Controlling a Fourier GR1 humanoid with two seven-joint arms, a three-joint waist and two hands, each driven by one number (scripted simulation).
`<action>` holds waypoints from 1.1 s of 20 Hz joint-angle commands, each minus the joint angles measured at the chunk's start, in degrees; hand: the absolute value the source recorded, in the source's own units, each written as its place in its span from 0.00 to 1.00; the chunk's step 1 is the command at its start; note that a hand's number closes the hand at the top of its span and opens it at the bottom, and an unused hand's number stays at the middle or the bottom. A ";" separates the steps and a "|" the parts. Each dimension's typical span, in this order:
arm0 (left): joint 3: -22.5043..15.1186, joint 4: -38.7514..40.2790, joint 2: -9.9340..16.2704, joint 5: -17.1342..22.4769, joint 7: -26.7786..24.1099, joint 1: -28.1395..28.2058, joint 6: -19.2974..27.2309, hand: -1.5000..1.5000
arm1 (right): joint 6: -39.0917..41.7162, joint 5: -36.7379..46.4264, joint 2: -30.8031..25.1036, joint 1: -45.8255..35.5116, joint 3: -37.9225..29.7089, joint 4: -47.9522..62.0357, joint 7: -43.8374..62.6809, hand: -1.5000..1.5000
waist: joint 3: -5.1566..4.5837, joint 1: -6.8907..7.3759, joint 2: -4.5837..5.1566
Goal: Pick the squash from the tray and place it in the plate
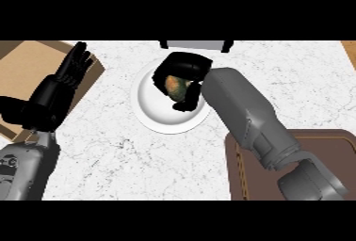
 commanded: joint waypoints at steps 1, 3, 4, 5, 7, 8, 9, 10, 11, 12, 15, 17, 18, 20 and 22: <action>-0.84 0.85 -0.08 -0.51 0.78 -2.19 -0.76 0.50 | 1.49 -3.98 0.56 2.41 1.80 0.26 4.76 1.00 | -0.01 1.81 0.18; -1.74 1.52 -1.82 -1.15 0.80 -3.08 0.32 0.50 | 1.25 -4.83 0.57 3.65 3.80 -0.64 6.30 0.00 | 0.00 1.63 0.17; -0.35 -0.08 0.12 -0.06 0.38 -1.70 -1.27 0.50 | 1.44 -5.24 0.57 3.78 4.07 -0.27 5.96 0.00 | 0.00 2.25 0.20; -1.44 0.74 -1.37 -0.92 -0.14 -1.94 -0.41 0.50 | 2.66 -5.77 0.57 4.51 5.09 -0.58 5.78 0.00 | 0.00 2.10 0.26; -0.91 2.39 -1.19 -0.14 -0.70 -3.53 -1.46 0.50 | 5.73 -7.99 0.58 4.55 5.95 -1.71 5.46 0.00 | -0.01 2.71 0.54; -1.95 2.76 -1.82 -0.87 0.52 -4.00 -1.00 0.50 | 7.42 -9.70 0.58 5.37 6.14 -2.37 5.92 0.00 | 0.01 3.27 0.60; -0.93 1.14 -1.19 0.14 0.61 -3.13 -1.39 0.50 | 8.10 -10.50 0.58 5.35 5.75 -1.66 5.11 0.00 | 0.02 3.18 0.48; -0.01 0.51 -0.27 1.15 0.12 -1.62 -2.46 0.50 | 9.43 -12.89 0.58 5.57 5.26 -3.34 5.47 0.00 | 0.01 3.08 0.13; -0.72 2.16 -1.26 -0.30 2.12 -4.92 -0.66 0.50 | 8.39 -14.28 0.58 7.22 5.39 -3.92 4.36 0.00 | 0.06 2.69 0.39; -0.69 0.80 -1.30 0.14 0.65 -2.57 -1.17 0.50 | 8.37 -16.56 0.58 7.19 3.85 -3.74 4.98 0.00 | 0.05 3.17 0.32; -0.76 2.64 -1.68 -1.04 0.74 -5.49 -0.21 0.50 | 9.19 -22.14 0.58 6.07 0.97 -3.56 5.85 0.00 | 0.06 2.94 0.58; 1.28 1.82 0.31 1.31 1.75 -3.56 -2.33 0.50 | 14.48 -25.75 0.58 4.20 -0.68 -2.91 7.91 0.00 | 0.03 1.48 -0.15; -0.02 3.84 -1.21 -0.46 -0.87 -3.93 -1.35 0.50 | 15.33 -27.70 0.59 2.84 -1.83 -2.07 8.55 0.00 | 0.00 2.23 0.50; -1.24 2.35 -2.06 -2.35 -2.00 -1.46 0.00 0.50 | 17.89 -29.56 0.59 1.57 -2.91 -0.44 9.56 0.00 | 0.02 1.22 0.14; 0.85 3.53 -1.19 -0.75 -2.97 -0.38 -0.90 0.50 | 17.19 -30.97 0.59 1.28 -4.87 1.36 9.58 0.00 | 0.00 0.36 0.23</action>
